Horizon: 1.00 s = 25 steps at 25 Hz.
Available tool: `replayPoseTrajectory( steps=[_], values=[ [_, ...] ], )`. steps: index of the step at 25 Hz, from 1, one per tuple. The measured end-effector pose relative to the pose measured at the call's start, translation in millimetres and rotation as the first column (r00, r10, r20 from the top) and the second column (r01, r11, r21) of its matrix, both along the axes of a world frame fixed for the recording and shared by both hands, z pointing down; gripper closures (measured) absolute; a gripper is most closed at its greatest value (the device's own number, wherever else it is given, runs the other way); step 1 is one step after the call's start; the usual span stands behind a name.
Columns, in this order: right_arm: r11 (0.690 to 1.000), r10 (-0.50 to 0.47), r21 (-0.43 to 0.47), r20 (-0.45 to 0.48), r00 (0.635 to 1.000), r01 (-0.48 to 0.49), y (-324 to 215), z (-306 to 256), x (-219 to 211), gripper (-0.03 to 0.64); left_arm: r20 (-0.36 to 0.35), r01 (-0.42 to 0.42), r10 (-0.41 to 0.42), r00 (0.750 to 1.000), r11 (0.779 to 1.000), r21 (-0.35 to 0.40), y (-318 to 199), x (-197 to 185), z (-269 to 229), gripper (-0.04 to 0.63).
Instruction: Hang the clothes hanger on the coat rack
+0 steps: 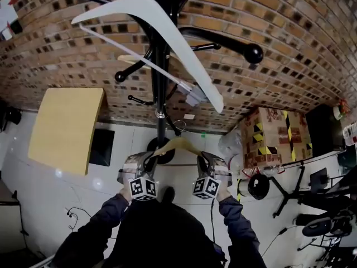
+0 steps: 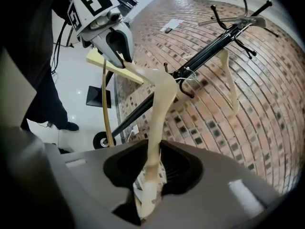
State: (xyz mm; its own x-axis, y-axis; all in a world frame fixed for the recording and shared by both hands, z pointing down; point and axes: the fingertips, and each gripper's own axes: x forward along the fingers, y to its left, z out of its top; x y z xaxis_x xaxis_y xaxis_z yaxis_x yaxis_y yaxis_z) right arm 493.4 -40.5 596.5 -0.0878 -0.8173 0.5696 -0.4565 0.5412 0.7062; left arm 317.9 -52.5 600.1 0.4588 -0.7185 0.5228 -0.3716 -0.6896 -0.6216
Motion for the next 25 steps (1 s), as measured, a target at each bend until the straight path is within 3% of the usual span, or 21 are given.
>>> replayPoseTrajectory(
  steps=[4,11,14,18,21,25],
  values=[
    [0.997,-0.072,-0.006,0.003,0.997,0.072,-25,14,1,0.525,-0.009,0.063,-0.063,0.998,0.998,-0.009,-3,2,11,0.509],
    [0.978,-0.209,-0.033,-0.028,0.977,0.208,-61,46,-28,0.523,-0.018,0.183,-0.183,0.983,0.983,-0.031,-23,-27,51,0.509],
    [0.976,-0.219,-0.034,-0.035,0.975,0.217,-80,62,-32,0.518,-0.012,0.190,-0.190,0.982,0.982,-0.002,-39,-30,57,0.508],
    [0.975,-0.219,-0.034,-0.057,0.974,0.218,-102,81,-34,0.518,-0.008,0.176,-0.176,0.984,0.984,-0.020,-58,-29,70,0.505],
    [0.974,-0.224,-0.020,-0.130,0.966,0.224,-116,91,-33,0.514,0.030,0.148,-0.147,0.989,0.989,-0.011,-73,-29,88,0.502],
    [0.976,-0.214,0.000,-0.202,0.956,0.219,-127,98,-35,0.505,0.056,0.176,-0.176,0.983,0.984,-0.001,-85,-31,96,0.502]
  ],
)
